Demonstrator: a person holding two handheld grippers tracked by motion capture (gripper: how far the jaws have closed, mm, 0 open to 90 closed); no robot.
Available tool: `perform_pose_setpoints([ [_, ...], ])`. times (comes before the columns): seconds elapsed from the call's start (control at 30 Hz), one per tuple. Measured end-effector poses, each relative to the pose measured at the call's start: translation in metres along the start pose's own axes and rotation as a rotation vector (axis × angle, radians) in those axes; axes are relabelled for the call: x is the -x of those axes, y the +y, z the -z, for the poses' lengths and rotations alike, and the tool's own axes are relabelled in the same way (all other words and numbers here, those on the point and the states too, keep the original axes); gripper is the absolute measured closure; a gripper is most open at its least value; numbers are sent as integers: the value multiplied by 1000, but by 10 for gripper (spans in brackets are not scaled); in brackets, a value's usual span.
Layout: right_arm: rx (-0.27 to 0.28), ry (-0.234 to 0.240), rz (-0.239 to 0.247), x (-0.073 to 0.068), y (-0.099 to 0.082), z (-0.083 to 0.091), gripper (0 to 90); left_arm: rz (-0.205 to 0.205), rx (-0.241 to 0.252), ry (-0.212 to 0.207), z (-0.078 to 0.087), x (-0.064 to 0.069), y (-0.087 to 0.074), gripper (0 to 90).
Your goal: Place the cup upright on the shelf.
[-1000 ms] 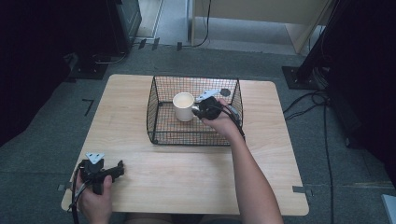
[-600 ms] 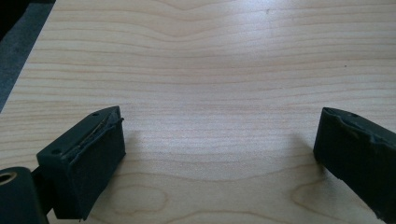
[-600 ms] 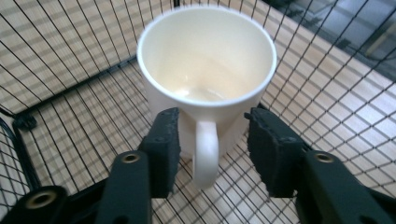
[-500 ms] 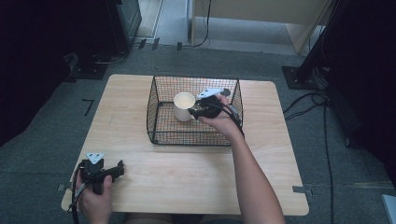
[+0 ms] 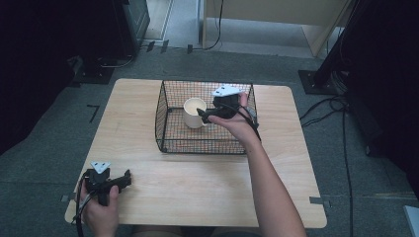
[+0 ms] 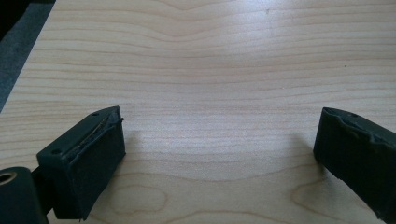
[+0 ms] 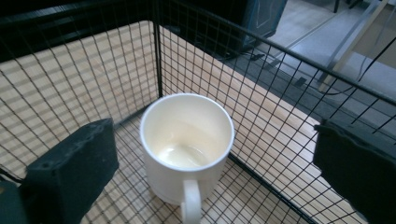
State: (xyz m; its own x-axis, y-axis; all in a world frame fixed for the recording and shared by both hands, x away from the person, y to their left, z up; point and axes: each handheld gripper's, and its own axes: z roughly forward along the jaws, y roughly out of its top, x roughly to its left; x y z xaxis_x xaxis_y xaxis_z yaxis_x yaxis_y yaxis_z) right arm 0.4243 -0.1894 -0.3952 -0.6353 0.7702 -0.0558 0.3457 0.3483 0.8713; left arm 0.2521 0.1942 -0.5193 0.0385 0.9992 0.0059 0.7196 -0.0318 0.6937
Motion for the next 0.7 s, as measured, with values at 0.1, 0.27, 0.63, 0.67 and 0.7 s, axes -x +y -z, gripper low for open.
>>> perform_pose_setpoints([
  [0.1, 6, 7, -4, -2, 3, 8, 0, 0, 0, 0, 0, 0, 0, 22],
  [0.27, 8, -5, 14, -11, 7, 24, 0, 0, 0, 0, 0, 0, 0, 23],
  [0.63, -7, -49, -34, -20, -14, 63, 0, 0, -1, 0, 0, 0, 0, 22],
  [0.67, -7, -47, -32, -19, -17, 66, 0, 0, 0, 0, 0, 0, 0, 23],
  [0.7, -12, -45, -31, -19, -20, 68, 0, 0, 0, 0, 0, 0, 0, 22],
])
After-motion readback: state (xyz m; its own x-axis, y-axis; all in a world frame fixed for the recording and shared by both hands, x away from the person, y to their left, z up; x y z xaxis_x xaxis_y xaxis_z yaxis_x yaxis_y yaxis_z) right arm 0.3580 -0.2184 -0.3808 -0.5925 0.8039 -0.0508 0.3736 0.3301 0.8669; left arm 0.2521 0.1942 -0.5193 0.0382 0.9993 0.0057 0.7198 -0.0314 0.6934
